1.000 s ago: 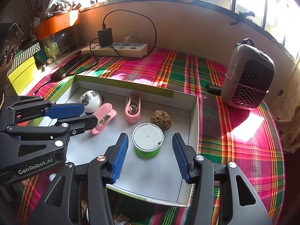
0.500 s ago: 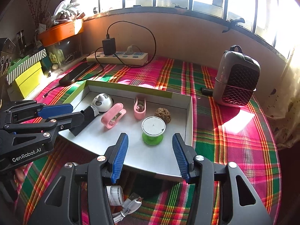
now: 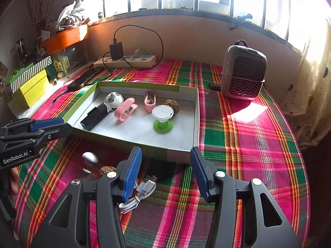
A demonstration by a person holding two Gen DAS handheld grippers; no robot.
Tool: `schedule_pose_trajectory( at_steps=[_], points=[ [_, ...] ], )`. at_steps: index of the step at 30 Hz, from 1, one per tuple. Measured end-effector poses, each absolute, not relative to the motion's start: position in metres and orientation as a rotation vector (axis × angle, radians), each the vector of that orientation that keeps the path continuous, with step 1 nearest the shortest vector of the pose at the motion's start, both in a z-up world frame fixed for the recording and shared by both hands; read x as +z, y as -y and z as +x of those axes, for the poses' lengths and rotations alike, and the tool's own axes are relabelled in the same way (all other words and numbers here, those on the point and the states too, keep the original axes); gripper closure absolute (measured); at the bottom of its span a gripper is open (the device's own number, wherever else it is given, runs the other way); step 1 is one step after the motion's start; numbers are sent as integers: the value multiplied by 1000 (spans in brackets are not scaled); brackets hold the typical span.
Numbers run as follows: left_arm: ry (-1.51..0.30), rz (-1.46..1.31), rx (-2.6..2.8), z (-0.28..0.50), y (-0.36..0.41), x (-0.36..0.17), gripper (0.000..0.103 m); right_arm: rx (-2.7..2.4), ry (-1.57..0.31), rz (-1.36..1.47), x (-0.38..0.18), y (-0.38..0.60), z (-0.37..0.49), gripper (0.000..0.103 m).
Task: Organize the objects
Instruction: 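Withdraw both grippers from the box toward the white knob and the white cable, then close the left gripper on the white mushroom-shaped knob while the right closes on the white USB cable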
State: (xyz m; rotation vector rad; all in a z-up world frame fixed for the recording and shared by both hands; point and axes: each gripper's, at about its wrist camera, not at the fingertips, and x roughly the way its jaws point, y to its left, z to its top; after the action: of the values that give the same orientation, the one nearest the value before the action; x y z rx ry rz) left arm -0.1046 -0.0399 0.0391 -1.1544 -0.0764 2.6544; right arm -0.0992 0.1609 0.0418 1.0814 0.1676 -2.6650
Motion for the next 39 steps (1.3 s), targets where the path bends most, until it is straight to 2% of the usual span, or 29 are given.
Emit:
schedule_pose_trajectory(
  at_steps=[14, 22, 39],
  points=[
    [102, -1206, 2557, -91, 34, 23, 73, -2573, -175, 1157, 20, -150, -66, 53],
    [89, -1238, 2508, -92, 27, 15, 72, -2565, -268, 1220, 6, -140, -66, 53],
    [67, -1282, 2474, -104, 15, 7, 70, -2598, -198, 1258, 2, -164, -85, 53]
  ],
)
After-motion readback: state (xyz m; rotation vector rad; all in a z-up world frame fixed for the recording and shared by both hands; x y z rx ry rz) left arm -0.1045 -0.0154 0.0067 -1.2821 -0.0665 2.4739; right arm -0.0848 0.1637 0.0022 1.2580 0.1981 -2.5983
